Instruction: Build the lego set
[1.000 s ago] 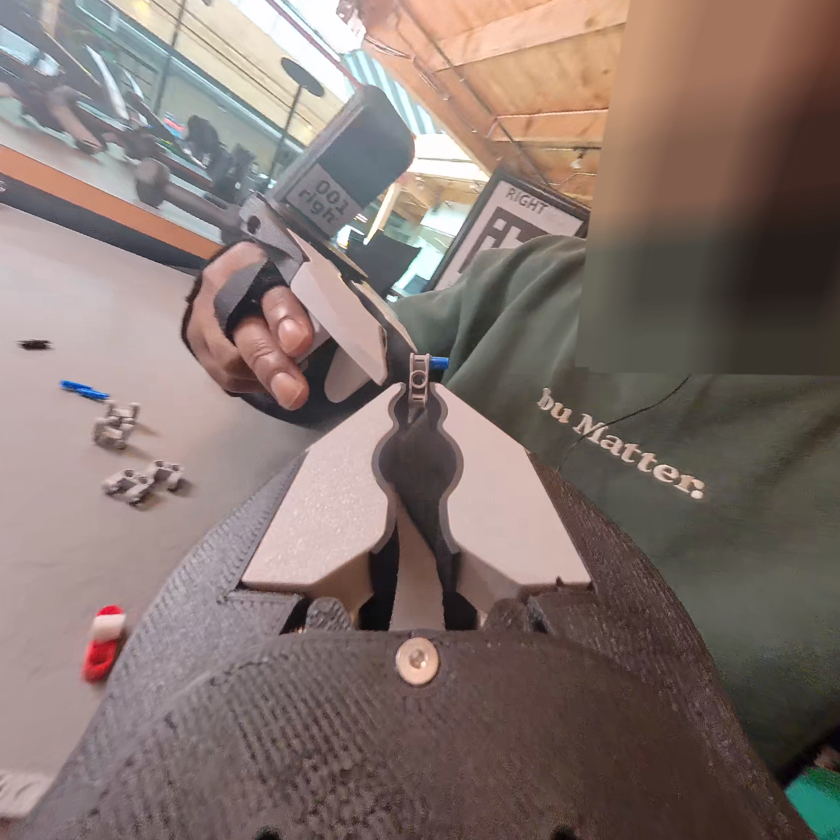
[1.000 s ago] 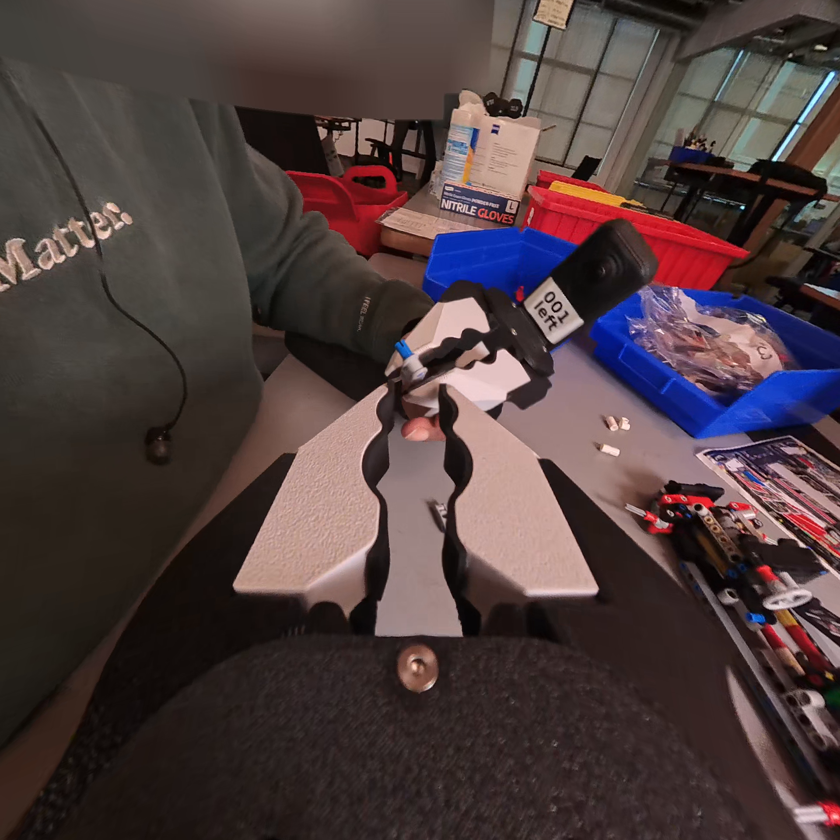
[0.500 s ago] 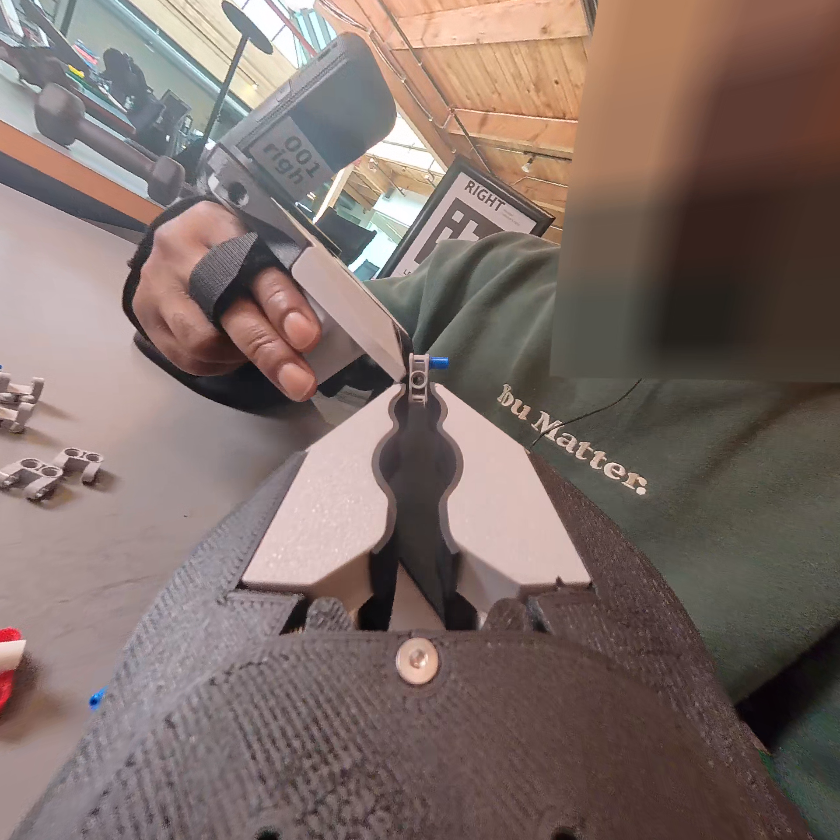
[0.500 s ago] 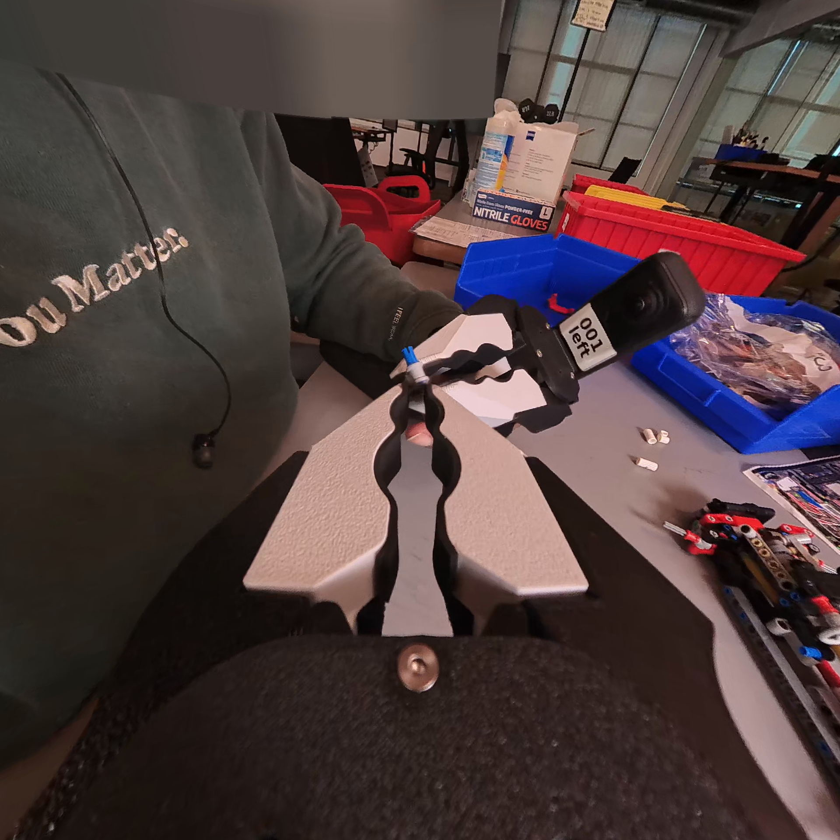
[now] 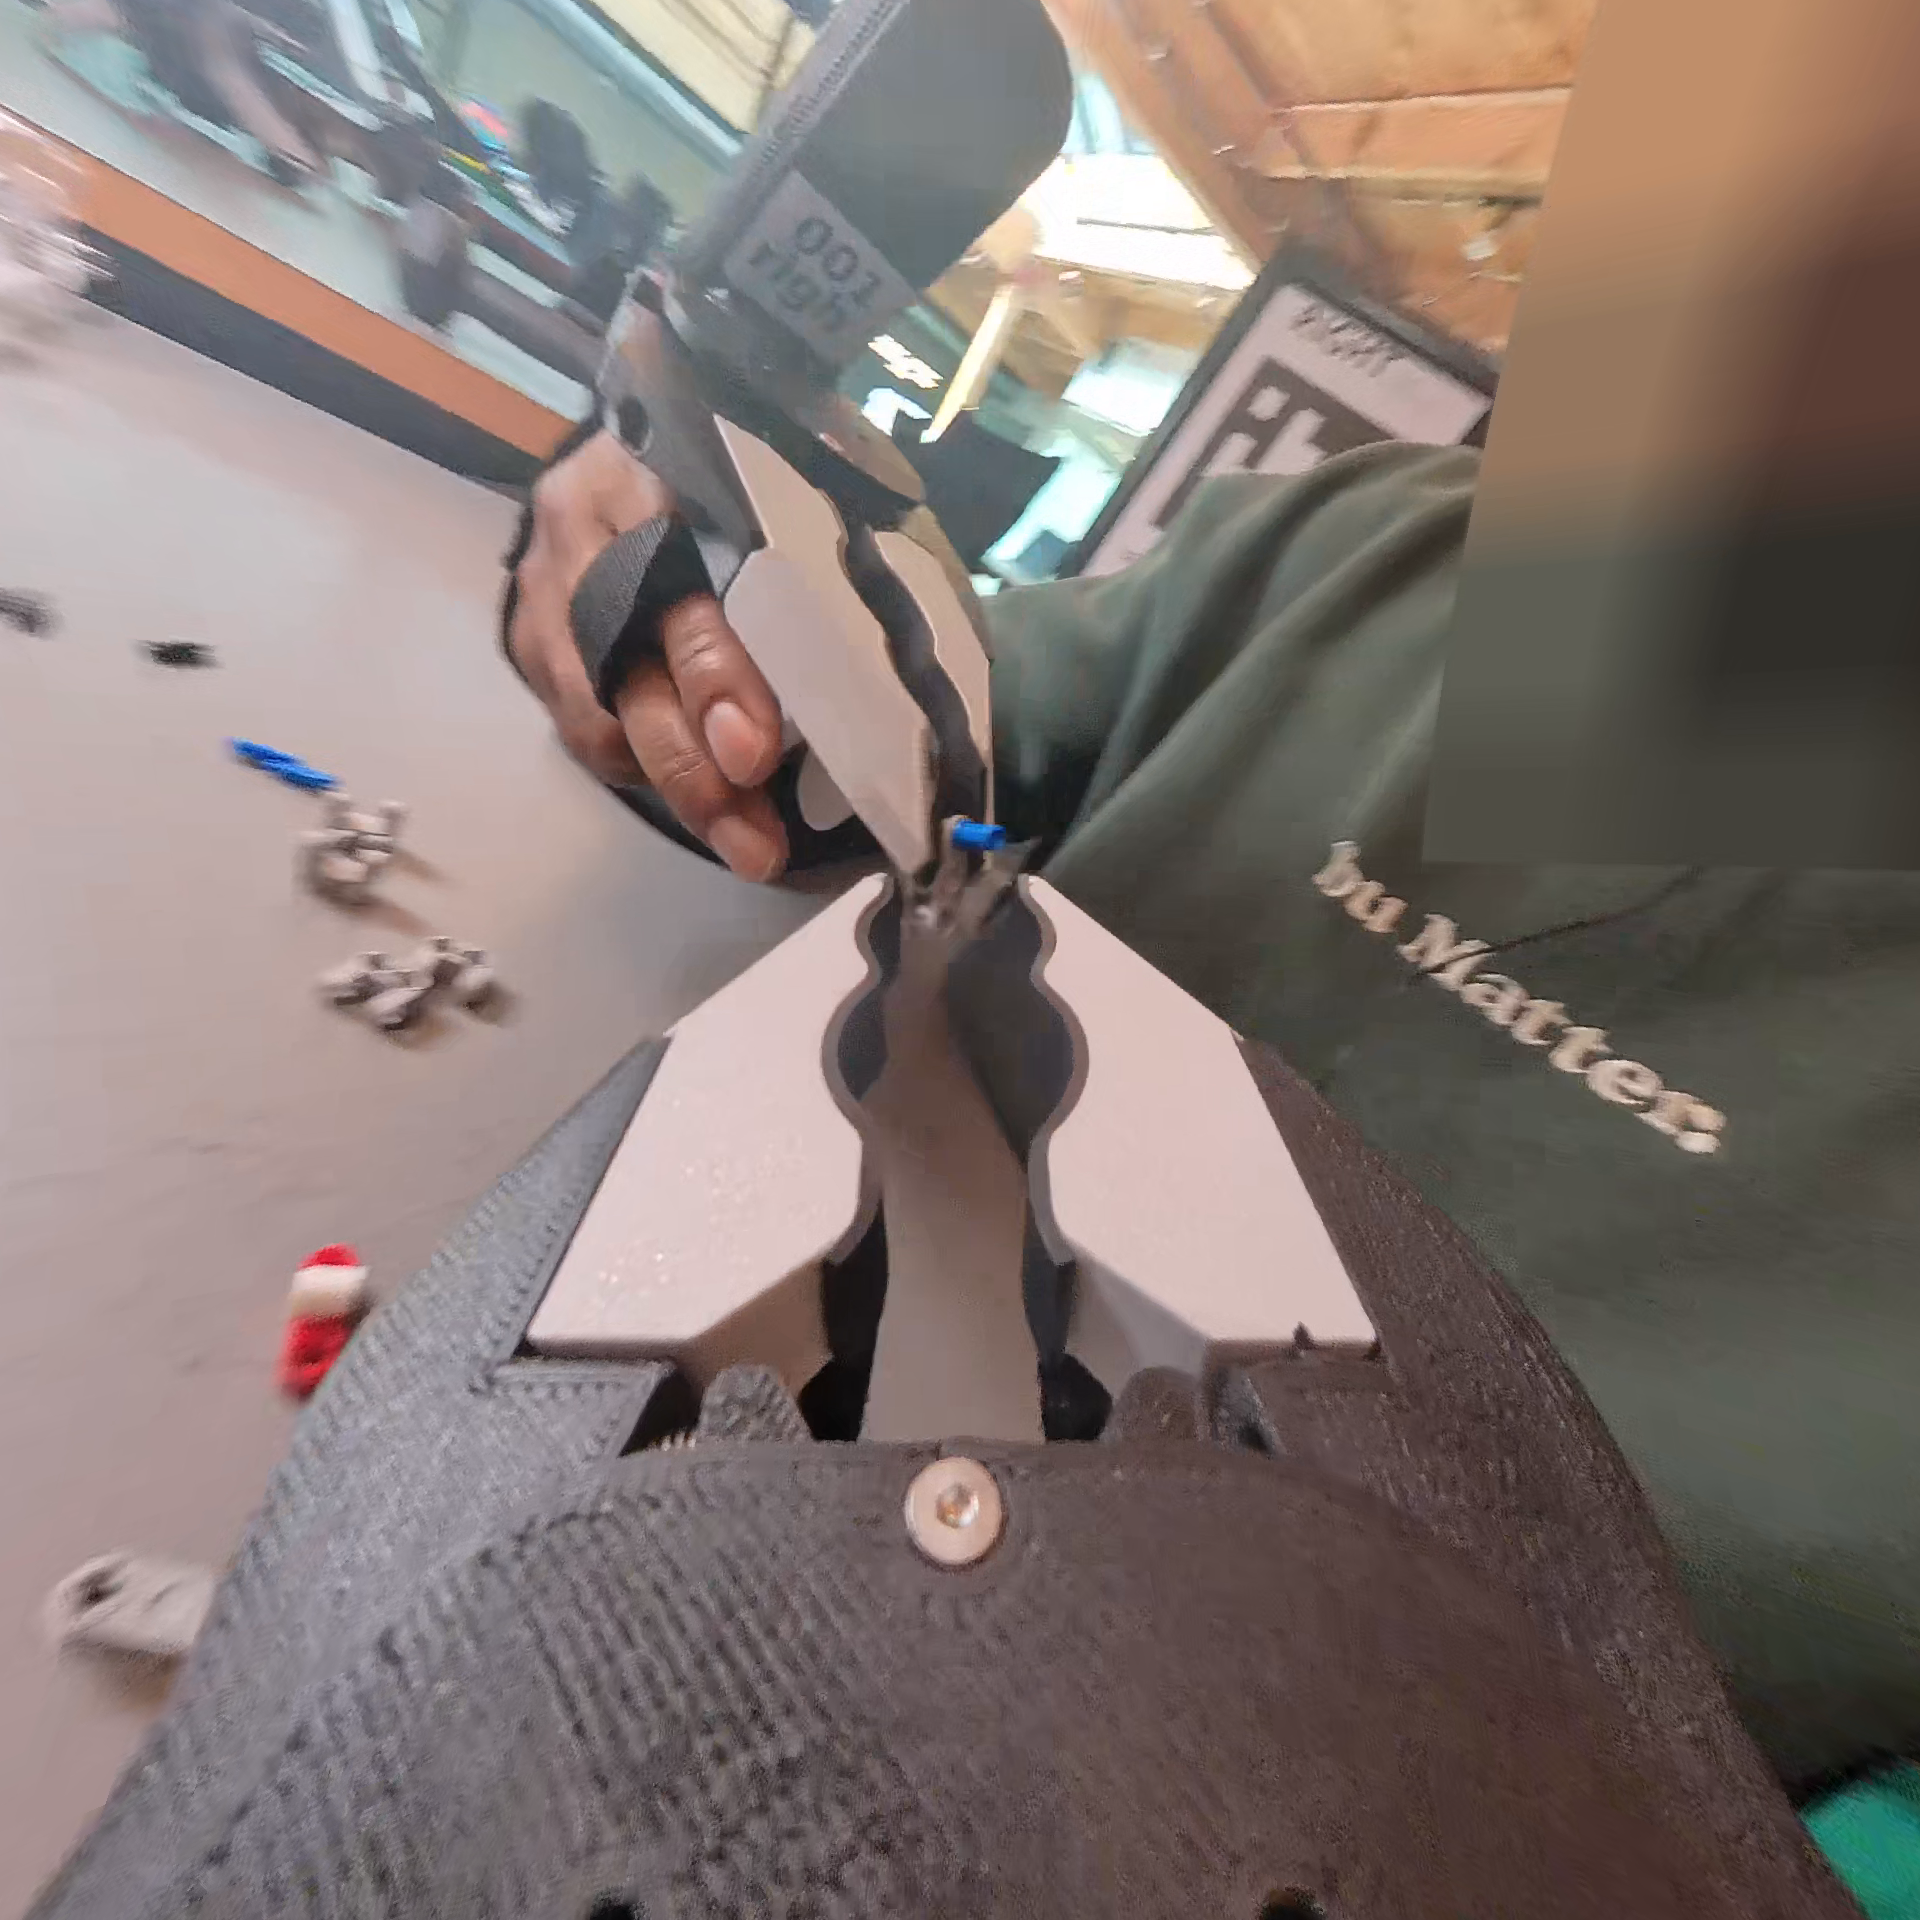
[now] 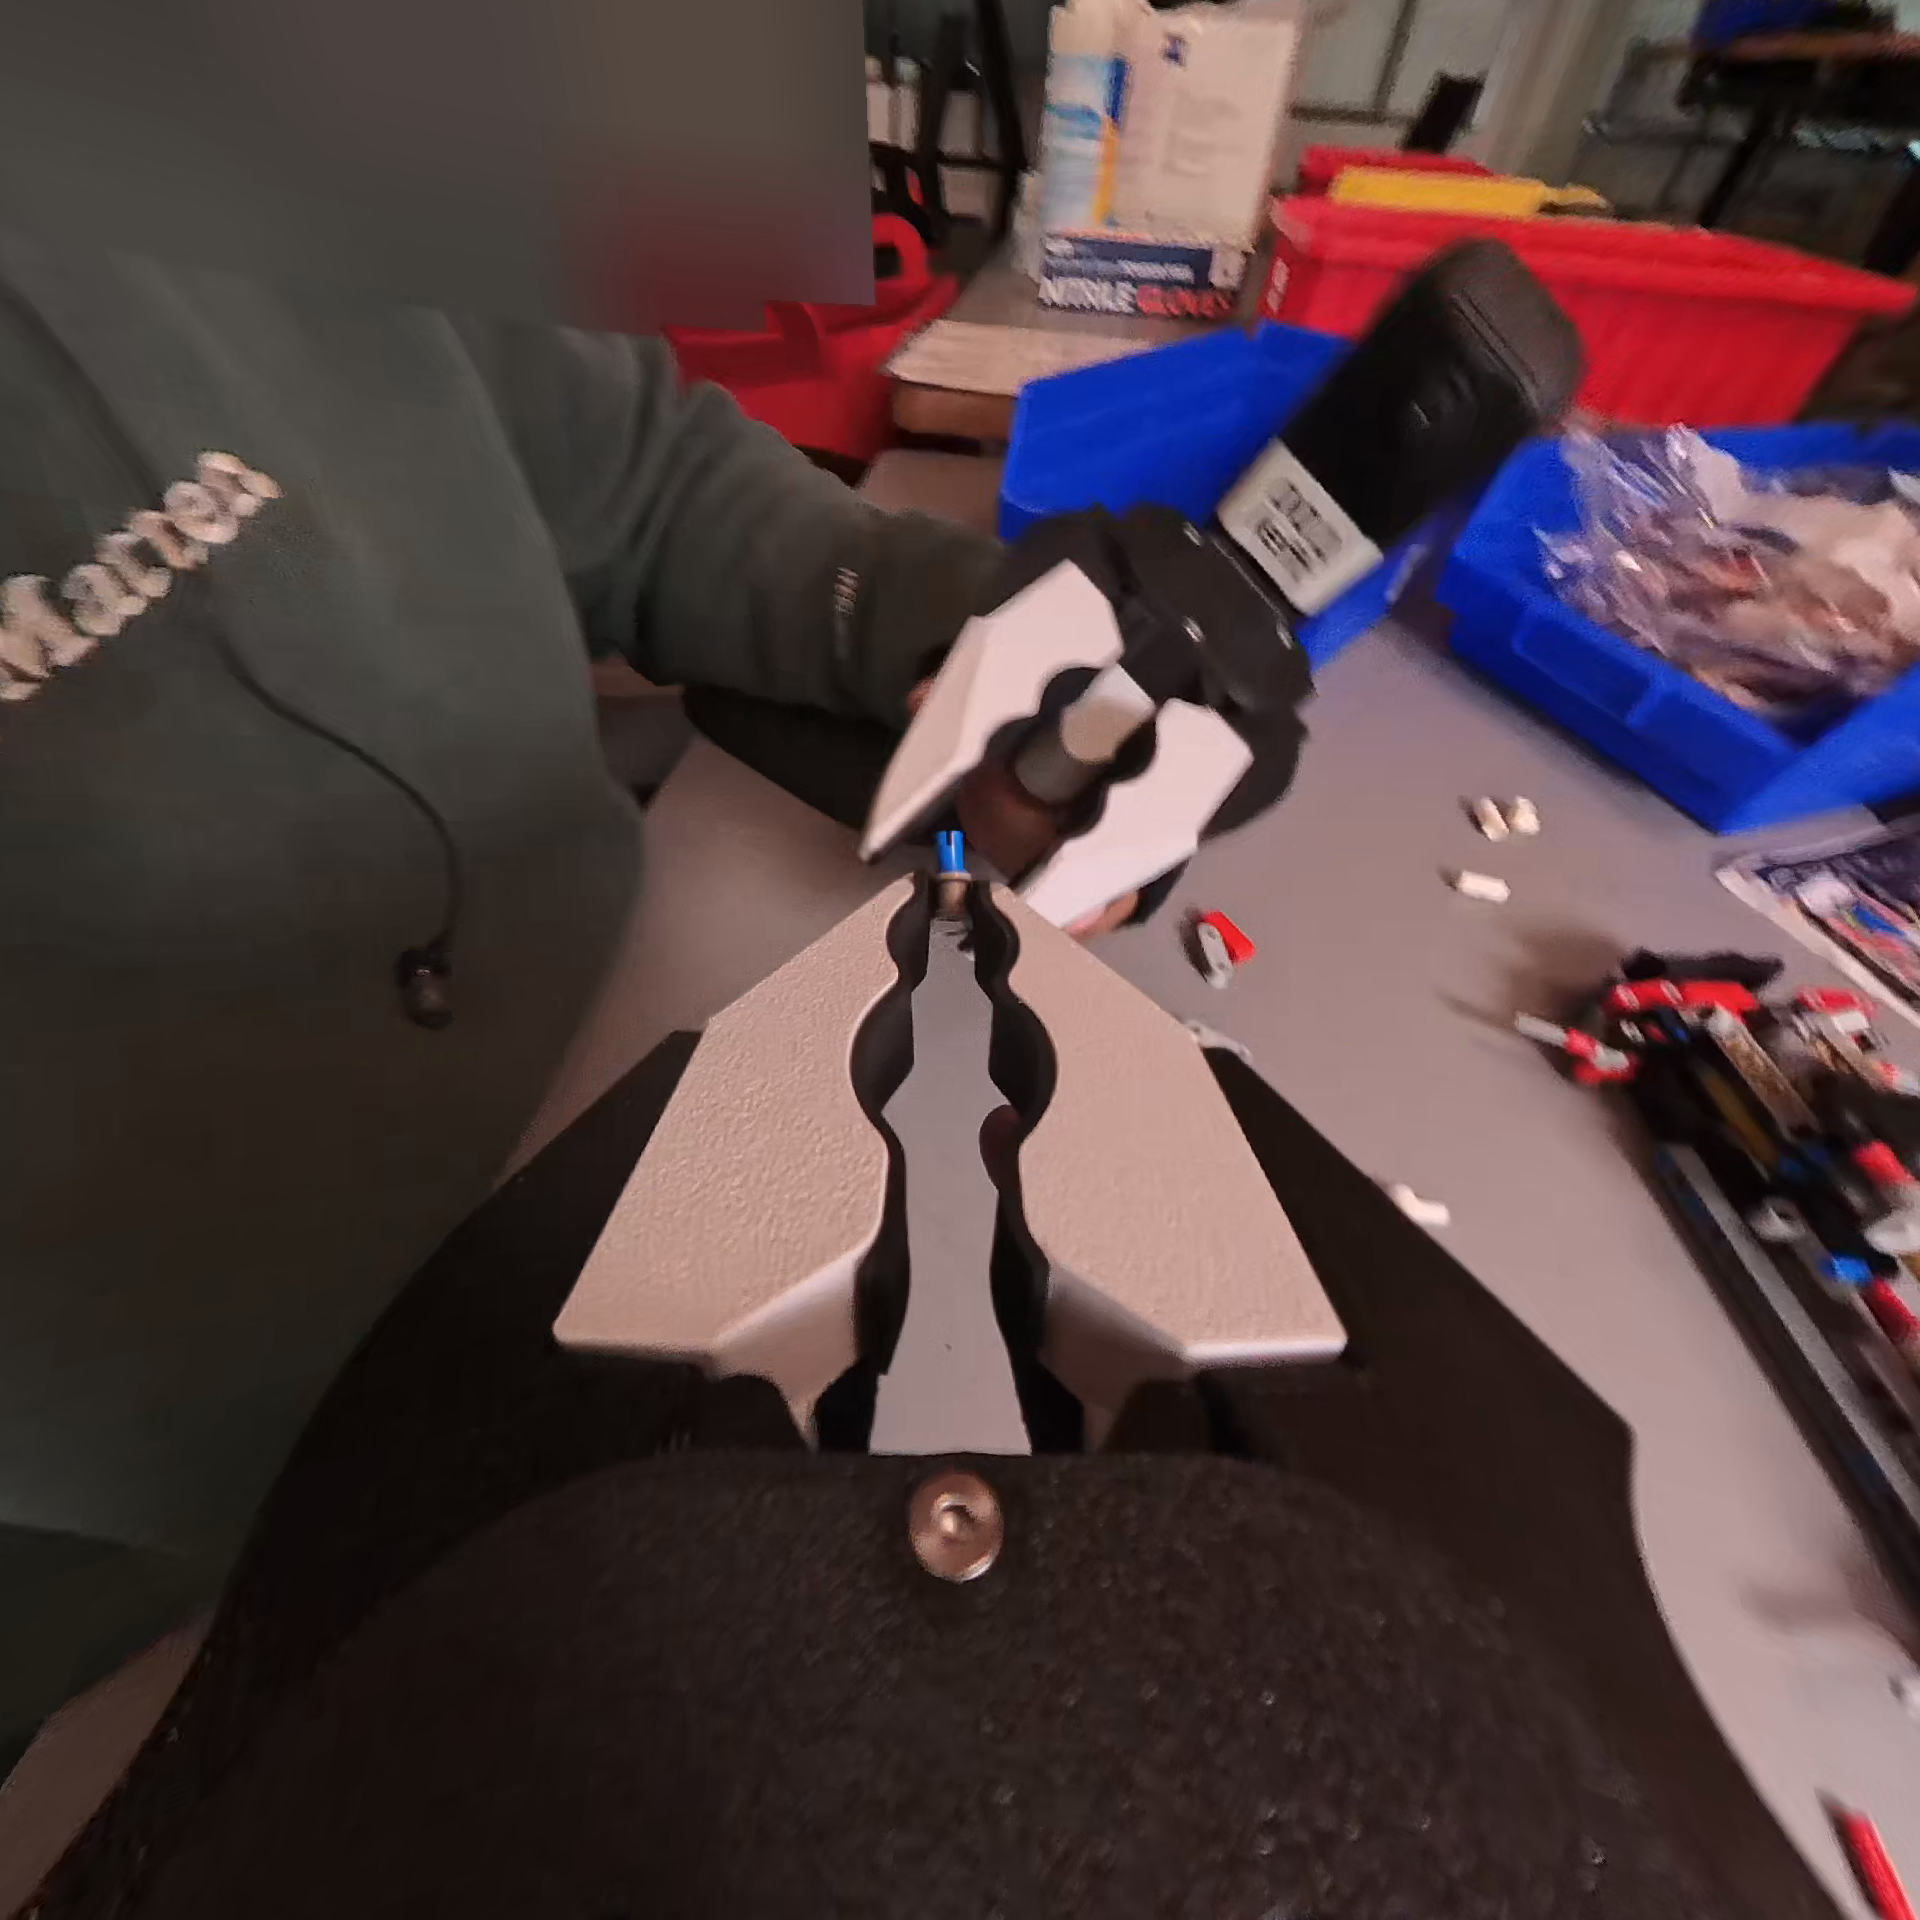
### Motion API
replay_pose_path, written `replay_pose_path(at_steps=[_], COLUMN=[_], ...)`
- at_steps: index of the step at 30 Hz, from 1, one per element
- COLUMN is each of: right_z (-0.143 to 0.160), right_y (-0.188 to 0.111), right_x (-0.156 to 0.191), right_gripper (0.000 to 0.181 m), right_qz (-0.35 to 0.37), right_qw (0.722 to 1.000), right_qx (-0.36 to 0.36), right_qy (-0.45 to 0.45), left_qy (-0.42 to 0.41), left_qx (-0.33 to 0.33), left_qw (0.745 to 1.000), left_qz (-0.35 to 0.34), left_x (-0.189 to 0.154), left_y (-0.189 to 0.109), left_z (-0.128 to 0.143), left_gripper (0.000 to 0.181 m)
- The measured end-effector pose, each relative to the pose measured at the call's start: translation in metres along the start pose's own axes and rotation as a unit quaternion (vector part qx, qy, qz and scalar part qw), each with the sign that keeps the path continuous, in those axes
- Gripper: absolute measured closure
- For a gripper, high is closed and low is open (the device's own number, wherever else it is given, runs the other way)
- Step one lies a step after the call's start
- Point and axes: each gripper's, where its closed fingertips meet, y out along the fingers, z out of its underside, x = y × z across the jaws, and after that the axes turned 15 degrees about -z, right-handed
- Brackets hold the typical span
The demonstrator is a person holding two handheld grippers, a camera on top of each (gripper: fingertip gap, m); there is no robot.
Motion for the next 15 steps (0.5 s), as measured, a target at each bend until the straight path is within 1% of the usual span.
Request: replay_pose_path(at_steps=[1, 3, 4, 6, 7, 8, 11, 13, 15], right_z=[0.005, 0.012, 0.015, 0.019, 0.019, 0.021, 0.021, 0.017, 0.010], right_y=[-0.003, -0.005, -0.005, -0.003, -0.002, -0.003, -0.005, -0.006, -0.009], right_x=[-0.006, -0.013, -0.016, -0.018, -0.019, -0.021, -0.024, -0.026, -0.028], right_gripper=[0.175, 0.176, 0.176, 0.176, 0.176, 0.176, 0.176, 0.176, 0.176], right_qz=[0.012, 0.021, 0.023, 0.024, 0.025, 0.027, 0.032, 0.035, 0.031], right_qw=[1.000, 0.999, 0.998, 0.997, 0.996, 0.995, 0.993, 0.991, 0.988], right_qx=[0.006, 0.006, 0.010, 0.011, 0.008, 0.010, 0.001, -0.018, -0.052], right_qy=[0.017, 0.047, 0.060, 0.075, 0.084, 0.092, 0.111, 0.125, 0.145], left_qy=[0.029, 0.091, 0.119, 0.153, 0.164, 0.172, 0.181, 0.182, 0.175], left_qx=[0.002, 0.017, 0.024, 0.035, 0.040, 0.042, 0.041, 0.027, 0.000], left_qw=[0.999, 0.988, 0.981, 0.971, 0.967, 0.965, 0.961, 0.961, 0.963], left_qz=[-0.042, -0.122, -0.149, -0.180, -0.189, -0.195, -0.207, -0.208, -0.204], left_x=[0.009, 0.026, 0.030, 0.036, 0.037, 0.038, 0.040, 0.040, 0.038], left_y=[-0.001, -0.001, 0.000, 0.002, 0.003, 0.004, 0.004, 0.003, 0.001], left_z=[0.001, 0.004, 0.005, 0.008, 0.009, 0.010, 0.009, 0.005, -0.003], left_gripper=[0.158, 0.163, 0.163, 0.166, 0.166, 0.171, 0.174, 0.175, 0.176])
